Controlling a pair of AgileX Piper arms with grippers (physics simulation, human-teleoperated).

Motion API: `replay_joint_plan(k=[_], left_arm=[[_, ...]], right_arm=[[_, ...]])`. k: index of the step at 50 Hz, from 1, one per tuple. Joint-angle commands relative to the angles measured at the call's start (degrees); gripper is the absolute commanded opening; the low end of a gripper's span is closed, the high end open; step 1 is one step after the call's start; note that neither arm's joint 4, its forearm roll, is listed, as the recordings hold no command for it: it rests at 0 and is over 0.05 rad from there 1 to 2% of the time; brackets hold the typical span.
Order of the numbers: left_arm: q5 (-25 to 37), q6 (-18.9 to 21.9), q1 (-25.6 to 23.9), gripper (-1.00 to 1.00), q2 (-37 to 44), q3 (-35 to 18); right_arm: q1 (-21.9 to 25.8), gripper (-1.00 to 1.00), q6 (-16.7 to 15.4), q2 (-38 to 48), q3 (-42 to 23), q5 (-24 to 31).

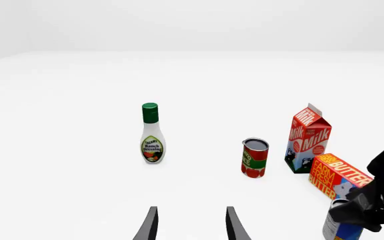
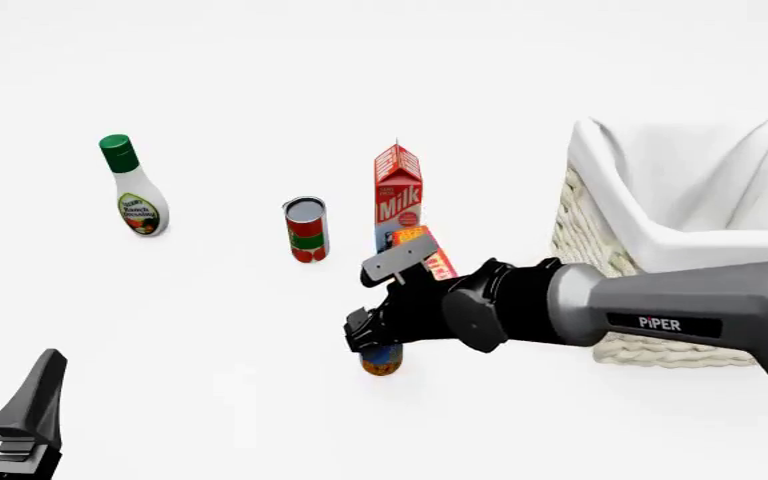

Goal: Pick the alphabet soup and place it in the basket.

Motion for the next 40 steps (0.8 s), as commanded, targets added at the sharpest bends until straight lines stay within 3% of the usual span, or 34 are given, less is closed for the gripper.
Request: replay_joint_plan(k=[1, 31, 37, 38, 40], left_arm=[[0.00, 0.00, 0.00, 1.00, 0.00, 0.00], [0.00, 0.00, 0.00, 1.00, 0.00, 0.00], [0.00, 0.00, 0.00, 1.00, 0.00, 0.00], [0.00, 0.00, 0.00, 1.00, 0.00, 0.00], [0.00, 0.00, 0.00, 1.00, 0.00, 0.00]], right_arm=[[0.07, 1.00, 0.40, 1.30, 0.18, -0.77], [0.51, 1.00, 1.50, 4.03, 2.84, -4.24], [-0.28, 1.00, 1.07, 2.42, 2.22, -2.27], [-0.23, -1.00, 0.96, 3.03, 2.99, -3.74], [0.06, -1.00, 1.30, 2.34, 3.19, -3.34]])
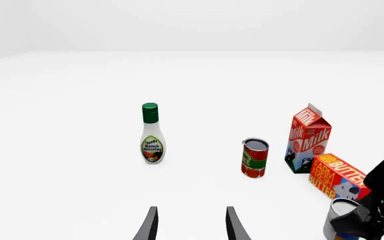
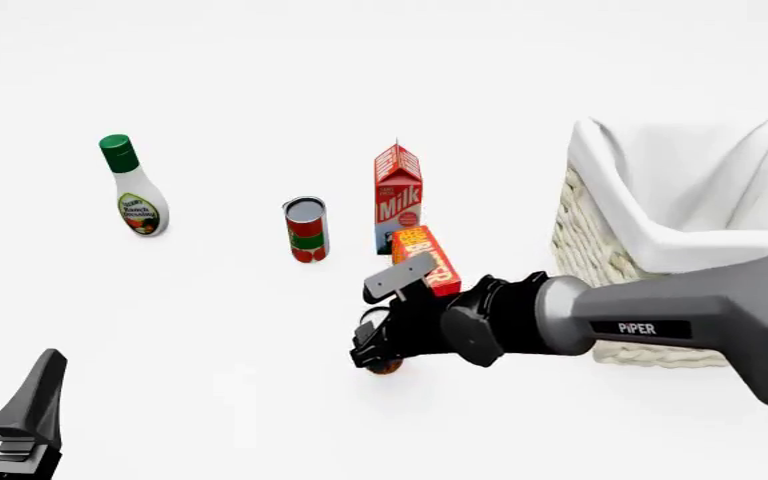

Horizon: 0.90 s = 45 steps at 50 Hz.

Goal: Pick the alphabet soup and place it in the basket.

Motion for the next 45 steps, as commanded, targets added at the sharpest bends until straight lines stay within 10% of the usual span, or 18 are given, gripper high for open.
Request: replay_joint_plan(k=[1, 17, 45], left_arm=[[0.00, 0.00, 0.00, 1.00, 0.00, 0.00], [0.00, 0.00, 0.00, 1.00, 0.00, 0.00], [0.00, 0.00, 0.00, 1.00, 0.00, 0.00]], right_arm=[[0.34, -1.00, 0.24, -0.46, 1.46, -0.70], [1.75, -1.00, 1.62, -4.28, 3.23, 0.98], [-0.09, -1.00, -1.59, -28.53, -0.81, 20.13]])
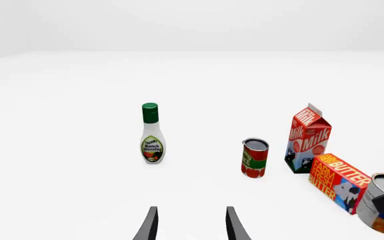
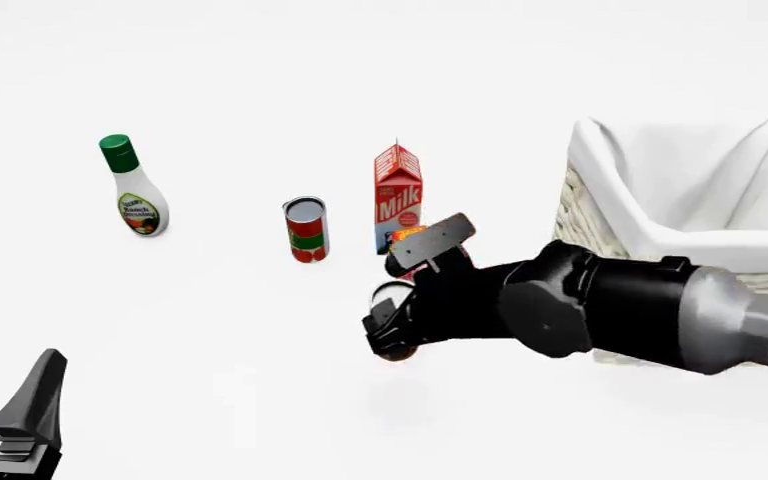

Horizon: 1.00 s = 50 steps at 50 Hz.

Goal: Pick the alphabet soup and place it in the basket.

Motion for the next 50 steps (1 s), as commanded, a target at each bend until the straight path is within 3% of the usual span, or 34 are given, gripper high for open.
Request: replay_joint_plan(k=[1, 18, 34, 50], left_arm=[[0.00, 0.00, 0.00, 1.00, 0.00, 0.00], [0.00, 0.00, 0.00, 1.00, 0.00, 0.00], [0.00, 0.00, 0.00, 1.00, 0.00, 0.00], [0.00, 0.00, 0.00, 1.00, 0.00, 0.00]], right_arm=[[-2.21, -1.00, -0.87, -9.62, -4.00, 8.23], [-7.87, -1.00, -4.57, -14.20, -18.25, 19.97], [-11.71, -1.00, -6.57, -13.54, -23.71, 21.60], [-18.58, -1.00, -9.86, -12.57, -27.31, 21.37]])
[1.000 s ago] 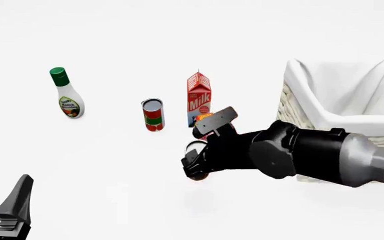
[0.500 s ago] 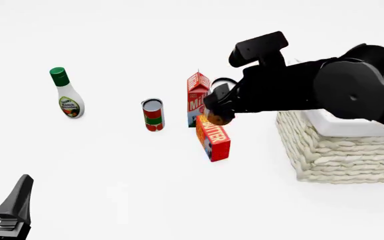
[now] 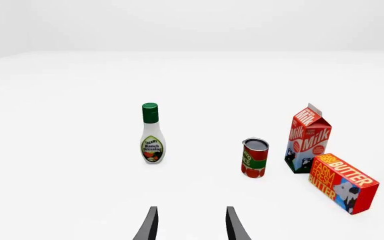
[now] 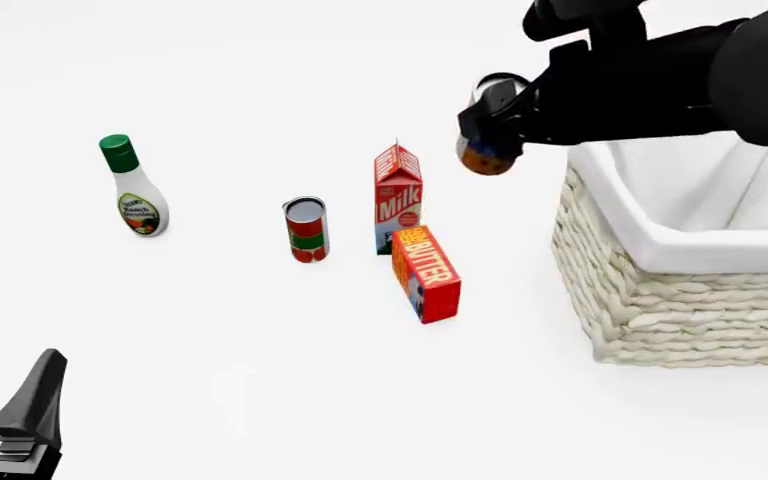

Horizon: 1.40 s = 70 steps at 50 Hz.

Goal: Pick the alphabet soup and place it in the basket.

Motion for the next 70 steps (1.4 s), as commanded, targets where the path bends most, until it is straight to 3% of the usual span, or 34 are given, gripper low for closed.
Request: replay_joint_plan(k=[1, 19, 23, 28, 32, 36, 53, 55, 62, 70], left_arm=[[0.00, 0.00, 0.00, 1.00, 0.00, 0.00], [0.00, 0.00, 0.00, 1.00, 0.00, 0.00], [0.00, 0.00, 0.00, 1.00, 0.00, 0.00], [0.00, 0.00, 0.00, 1.00, 0.00, 0.00], [0.00, 0.00, 0.00, 1.00, 0.00, 0.00], [0.00, 0.00, 0.00, 1.00, 0.00, 0.00], [0.00, 0.00, 0.00, 1.00, 0.00, 0.00], [0.00, 0.00, 0.00, 1.00, 0.00, 0.00], [0.00, 0.00, 0.00, 1.00, 0.00, 0.00], [0.00, 0.00, 0.00, 1.00, 0.00, 0.00]], right_arm=[[-4.58, -1.00, -0.68, 0.30, -3.46, 0.44], [-13.63, -1.00, -3.52, 2.68, -9.20, 3.62], [-17.19, -1.00, -5.44, 2.66, -6.78, 1.29], [-19.44, -1.00, -5.16, 3.41, -8.48, 1.95], [-21.53, -1.00, -5.59, 2.85, -5.95, -0.06], [-23.41, -1.00, -5.58, 3.85, -9.41, 2.02], [-31.01, -1.00, -6.84, 3.42, -4.85, -0.84], [-32.25, -1.00, -7.28, 2.11, -1.50, -2.49], [-35.16, -1.00, -7.38, 1.11, 1.02, -3.84], [-36.79, -1.00, -7.35, 1.08, -0.71, -2.51]])
